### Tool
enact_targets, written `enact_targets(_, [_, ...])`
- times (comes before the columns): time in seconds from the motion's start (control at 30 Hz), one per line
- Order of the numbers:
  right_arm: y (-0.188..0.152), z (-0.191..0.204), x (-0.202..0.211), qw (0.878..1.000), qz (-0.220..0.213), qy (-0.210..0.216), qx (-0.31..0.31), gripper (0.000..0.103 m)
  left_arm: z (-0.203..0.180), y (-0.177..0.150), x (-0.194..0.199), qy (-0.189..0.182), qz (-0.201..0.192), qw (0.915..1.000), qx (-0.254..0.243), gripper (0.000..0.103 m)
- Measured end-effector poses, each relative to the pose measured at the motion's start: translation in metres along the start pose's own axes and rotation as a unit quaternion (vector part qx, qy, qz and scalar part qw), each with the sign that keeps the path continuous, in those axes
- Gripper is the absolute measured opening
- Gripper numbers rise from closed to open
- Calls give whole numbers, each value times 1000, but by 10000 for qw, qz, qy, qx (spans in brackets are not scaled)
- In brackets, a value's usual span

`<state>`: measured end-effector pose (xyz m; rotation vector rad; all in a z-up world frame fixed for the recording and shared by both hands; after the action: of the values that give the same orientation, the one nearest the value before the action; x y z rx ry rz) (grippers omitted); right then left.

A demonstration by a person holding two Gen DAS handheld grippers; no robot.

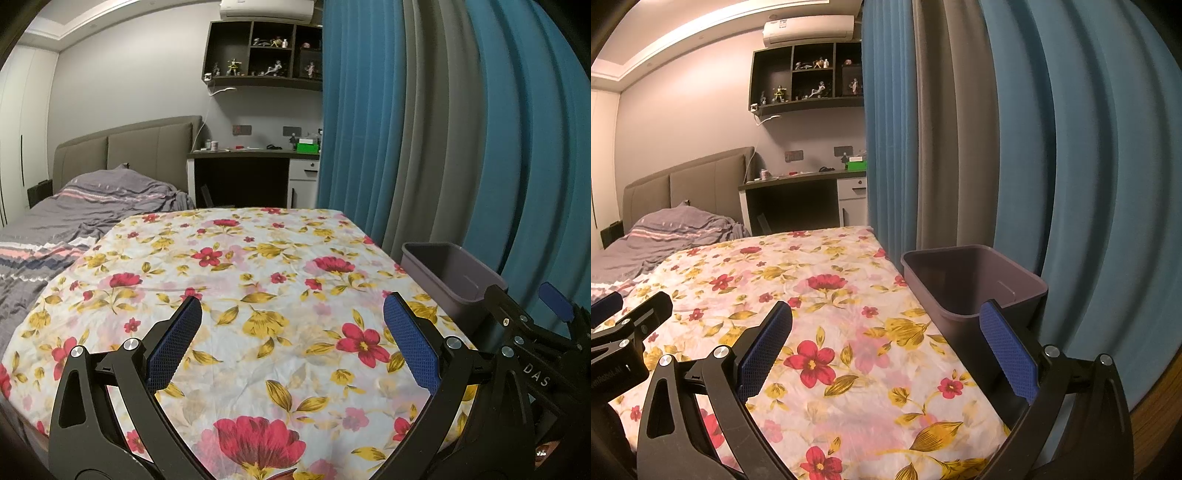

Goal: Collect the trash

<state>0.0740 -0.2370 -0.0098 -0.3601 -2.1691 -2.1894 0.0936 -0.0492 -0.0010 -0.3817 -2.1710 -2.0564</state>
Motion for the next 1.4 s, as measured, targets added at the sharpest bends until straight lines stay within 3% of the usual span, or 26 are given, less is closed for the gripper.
enact_targets(1.4, [1,-2,2,10000,-32,-8,-33,97,-5,-3,0,-49,25,10000,22,97])
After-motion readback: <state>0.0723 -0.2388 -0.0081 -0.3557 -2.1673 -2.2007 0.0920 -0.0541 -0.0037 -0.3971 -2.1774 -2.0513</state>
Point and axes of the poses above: each gripper's, at about its wrist camera, not at the fingertips, and x roughly against the way its jaws point, z to its left, y to its top, the point moved 5 cm from there along -x, roughly the way its jaws point, and after that the axes turned 9 degrees about -z, right-handed, at the moved point
